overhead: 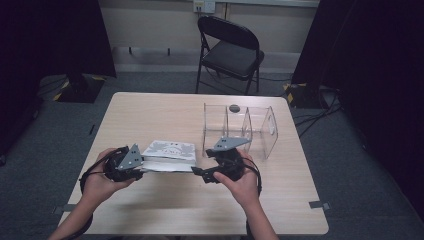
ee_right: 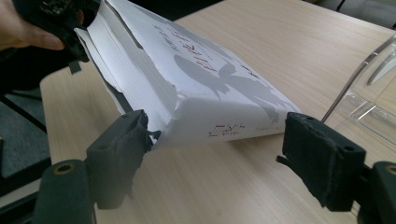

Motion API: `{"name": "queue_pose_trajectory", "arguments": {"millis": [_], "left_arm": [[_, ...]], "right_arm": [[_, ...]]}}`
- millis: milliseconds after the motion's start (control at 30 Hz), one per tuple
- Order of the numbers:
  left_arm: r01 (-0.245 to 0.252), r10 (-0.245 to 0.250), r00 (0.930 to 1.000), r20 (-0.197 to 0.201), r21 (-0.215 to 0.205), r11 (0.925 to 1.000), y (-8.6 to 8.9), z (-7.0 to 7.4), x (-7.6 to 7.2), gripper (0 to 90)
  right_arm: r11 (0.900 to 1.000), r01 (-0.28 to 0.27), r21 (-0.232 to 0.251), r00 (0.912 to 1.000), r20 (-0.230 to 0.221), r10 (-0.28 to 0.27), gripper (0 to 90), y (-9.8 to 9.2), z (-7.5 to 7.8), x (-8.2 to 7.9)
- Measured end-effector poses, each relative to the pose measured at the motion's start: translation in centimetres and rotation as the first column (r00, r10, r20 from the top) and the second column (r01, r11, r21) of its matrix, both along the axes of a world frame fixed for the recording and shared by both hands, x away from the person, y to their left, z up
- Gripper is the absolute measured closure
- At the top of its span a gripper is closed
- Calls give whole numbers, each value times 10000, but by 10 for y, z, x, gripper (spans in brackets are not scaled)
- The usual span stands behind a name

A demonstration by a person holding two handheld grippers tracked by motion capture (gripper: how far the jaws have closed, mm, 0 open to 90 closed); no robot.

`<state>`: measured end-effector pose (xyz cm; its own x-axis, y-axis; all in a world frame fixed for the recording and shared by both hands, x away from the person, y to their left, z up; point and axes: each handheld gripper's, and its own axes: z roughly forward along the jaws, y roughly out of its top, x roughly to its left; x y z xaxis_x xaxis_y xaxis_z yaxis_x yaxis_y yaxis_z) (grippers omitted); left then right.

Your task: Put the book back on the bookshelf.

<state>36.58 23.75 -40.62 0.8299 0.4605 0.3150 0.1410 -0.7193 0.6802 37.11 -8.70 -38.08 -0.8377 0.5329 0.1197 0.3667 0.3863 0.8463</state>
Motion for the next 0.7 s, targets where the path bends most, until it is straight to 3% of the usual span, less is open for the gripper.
{"name": "queue_pose_trajectory", "arguments": {"millis": [33,67,100,267,433,700], "left_arm": [[-36,35,9999,-99,-99,9999,0,0,0,639],[-72,69,9998,-186,-162,9998,0,0,1,639],[-125,120,9995,-288,-165,9998,1,1,1,641],[-47,44,9997,-258,-128,9999,2,1,2,652],[-75,72,9993,-358,-95,9999,2,4,4,656],[-54,70,9990,-442,360,9993,1,10,7,682]], "right_arm": [[9998,-198,26,9998,-13,198,165,-4,-3,0],[9989,-302,-352,9995,-59,300,148,-7,-6,-1],[9968,-310,-735,9995,-122,302,150,-9,-11,-1],[9893,-485,-1379,9959,-822,373,149,-14,-44,-3],[9833,-270,-1798,9891,-1476,2,150,-18,-77,-6],[9702,-202,-2415,9880,-1535,-176,150,-23,-98,-11]]}}
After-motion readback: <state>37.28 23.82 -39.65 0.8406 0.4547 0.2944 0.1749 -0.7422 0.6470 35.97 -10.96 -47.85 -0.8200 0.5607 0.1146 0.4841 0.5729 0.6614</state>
